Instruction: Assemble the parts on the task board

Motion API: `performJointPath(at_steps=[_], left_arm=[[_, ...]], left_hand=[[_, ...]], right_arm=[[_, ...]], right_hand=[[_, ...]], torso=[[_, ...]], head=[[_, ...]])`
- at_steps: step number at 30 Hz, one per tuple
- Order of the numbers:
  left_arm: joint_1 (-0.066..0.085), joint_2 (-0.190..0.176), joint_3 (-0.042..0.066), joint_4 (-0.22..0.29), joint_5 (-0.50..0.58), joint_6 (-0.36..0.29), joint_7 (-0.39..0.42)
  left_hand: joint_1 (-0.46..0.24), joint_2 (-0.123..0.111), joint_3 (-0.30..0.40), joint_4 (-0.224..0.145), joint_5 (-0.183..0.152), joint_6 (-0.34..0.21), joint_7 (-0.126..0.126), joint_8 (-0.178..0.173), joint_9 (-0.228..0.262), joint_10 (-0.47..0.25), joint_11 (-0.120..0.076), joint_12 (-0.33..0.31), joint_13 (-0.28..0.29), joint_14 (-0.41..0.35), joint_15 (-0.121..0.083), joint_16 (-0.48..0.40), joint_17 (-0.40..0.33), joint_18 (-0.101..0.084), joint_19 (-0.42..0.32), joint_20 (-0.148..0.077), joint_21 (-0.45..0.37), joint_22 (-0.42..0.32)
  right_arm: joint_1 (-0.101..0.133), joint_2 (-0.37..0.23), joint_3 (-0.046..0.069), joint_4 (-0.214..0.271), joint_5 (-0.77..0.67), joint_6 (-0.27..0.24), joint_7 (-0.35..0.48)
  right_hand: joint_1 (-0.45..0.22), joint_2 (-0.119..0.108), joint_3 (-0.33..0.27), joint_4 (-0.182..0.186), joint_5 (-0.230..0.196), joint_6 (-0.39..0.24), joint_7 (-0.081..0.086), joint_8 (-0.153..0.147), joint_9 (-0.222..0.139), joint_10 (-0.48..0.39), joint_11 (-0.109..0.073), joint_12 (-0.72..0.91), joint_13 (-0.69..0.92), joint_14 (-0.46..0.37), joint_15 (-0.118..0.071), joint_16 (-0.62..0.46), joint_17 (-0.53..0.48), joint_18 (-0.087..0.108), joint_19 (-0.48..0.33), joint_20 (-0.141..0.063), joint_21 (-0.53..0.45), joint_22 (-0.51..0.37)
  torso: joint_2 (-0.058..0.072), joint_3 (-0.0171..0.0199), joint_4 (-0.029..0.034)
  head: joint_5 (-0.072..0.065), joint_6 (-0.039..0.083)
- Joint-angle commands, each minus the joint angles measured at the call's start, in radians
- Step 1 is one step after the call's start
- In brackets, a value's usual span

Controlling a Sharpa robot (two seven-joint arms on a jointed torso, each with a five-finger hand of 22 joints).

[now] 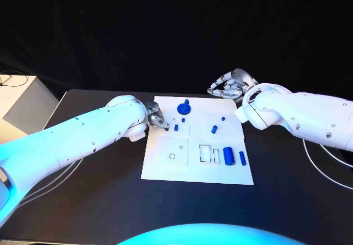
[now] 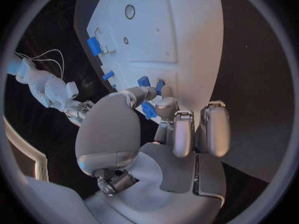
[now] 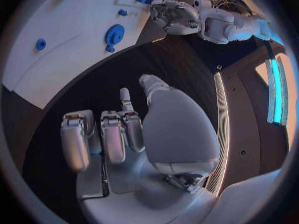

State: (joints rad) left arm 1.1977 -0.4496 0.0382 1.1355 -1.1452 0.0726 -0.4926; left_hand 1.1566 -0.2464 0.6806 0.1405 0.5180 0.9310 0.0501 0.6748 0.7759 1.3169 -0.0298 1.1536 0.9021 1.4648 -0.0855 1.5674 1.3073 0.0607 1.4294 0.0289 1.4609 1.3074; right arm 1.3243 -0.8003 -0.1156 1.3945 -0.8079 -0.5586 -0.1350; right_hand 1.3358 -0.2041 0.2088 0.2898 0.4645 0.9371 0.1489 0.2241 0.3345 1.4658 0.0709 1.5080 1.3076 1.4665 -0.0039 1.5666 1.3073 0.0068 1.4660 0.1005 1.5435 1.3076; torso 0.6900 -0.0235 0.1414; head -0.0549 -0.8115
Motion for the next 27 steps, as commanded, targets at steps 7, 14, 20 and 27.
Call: performJointPath(at_steps=[7,14,20,27], left_arm=[[-0.007,0.003,-0.005,-0.008,-0.007,0.042,-0.021],[-0.007,0.017,-0.006,-0.021,0.003,0.056,-0.02],[-0.007,0.023,-0.006,-0.031,0.013,0.057,-0.02],[-0.007,0.028,-0.006,-0.039,0.016,0.046,-0.019]], left_hand=[[0.02,0.012,0.148,-0.14,0.003,0.006,-0.002,0.002,0.0,0.006,0.002,0.004,-0.001,0.106,0.005,0.003,0.263,-0.009,0.005,0.002,0.006,0.049],[0.009,0.007,0.143,-0.132,-0.003,0.007,0.0,-0.001,-0.002,0.011,0.004,0.007,0.005,0.106,0.006,0.003,0.263,-0.008,0.0,0.003,0.003,0.043],[-0.019,0.004,0.114,-0.107,-0.01,0.002,-0.005,-0.004,-0.001,0.012,0.001,0.0,-0.001,0.106,0.006,0.003,0.263,-0.007,-0.003,0.004,0.0,0.039],[-0.049,0.003,0.063,-0.073,-0.015,0.001,-0.015,-0.007,-0.003,0.009,-0.005,-0.007,-0.008,0.106,0.001,0.003,0.263,-0.006,-0.006,0.001,-0.004,0.035]], right_arm=[[0.0,0.0,0.0,0.001,-0.004,0.01,0.01],[0.0,0.001,0.0,0.002,-0.003,0.01,0.01],[0.0,0.0,0.0,0.003,-0.003,0.009,0.011],[0.0,0.0,0.0,0.004,-0.003,0.008,0.011]], right_hand=[[-0.01,0.003,0.007,-0.001,0.004,-0.007,0.0,0.005,0.001,0.044,-0.005,-0.004,0.206,0.1,-0.004,-0.004,0.246,0.001,0.092,-0.006,-0.004,0.244],[-0.01,0.003,0.007,-0.001,0.004,-0.007,0.0,0.005,0.001,0.044,-0.005,-0.004,0.206,0.1,-0.004,-0.004,0.246,0.001,0.092,-0.006,-0.004,0.244],[-0.01,0.003,0.007,-0.001,0.004,-0.007,0.0,0.005,0.001,0.044,-0.005,-0.004,0.206,0.1,-0.004,-0.004,0.246,0.001,0.092,-0.006,-0.004,0.244],[-0.01,0.003,0.007,-0.001,0.004,-0.007,0.0,0.005,0.001,0.044,-0.005,-0.004,0.206,0.1,-0.004,-0.004,0.246,0.001,0.092,-0.006,-0.004,0.244]], torso=[[0.0,-0.0005,0.0007],[-0.001,0.0,0.0003],[0.0,0.0003,-0.0005],[-0.001,-0.0003,0.0001]], head=[[-0.004,-0.002],[-0.002,-0.004],[-0.003,-0.004],[-0.004,-0.003]])
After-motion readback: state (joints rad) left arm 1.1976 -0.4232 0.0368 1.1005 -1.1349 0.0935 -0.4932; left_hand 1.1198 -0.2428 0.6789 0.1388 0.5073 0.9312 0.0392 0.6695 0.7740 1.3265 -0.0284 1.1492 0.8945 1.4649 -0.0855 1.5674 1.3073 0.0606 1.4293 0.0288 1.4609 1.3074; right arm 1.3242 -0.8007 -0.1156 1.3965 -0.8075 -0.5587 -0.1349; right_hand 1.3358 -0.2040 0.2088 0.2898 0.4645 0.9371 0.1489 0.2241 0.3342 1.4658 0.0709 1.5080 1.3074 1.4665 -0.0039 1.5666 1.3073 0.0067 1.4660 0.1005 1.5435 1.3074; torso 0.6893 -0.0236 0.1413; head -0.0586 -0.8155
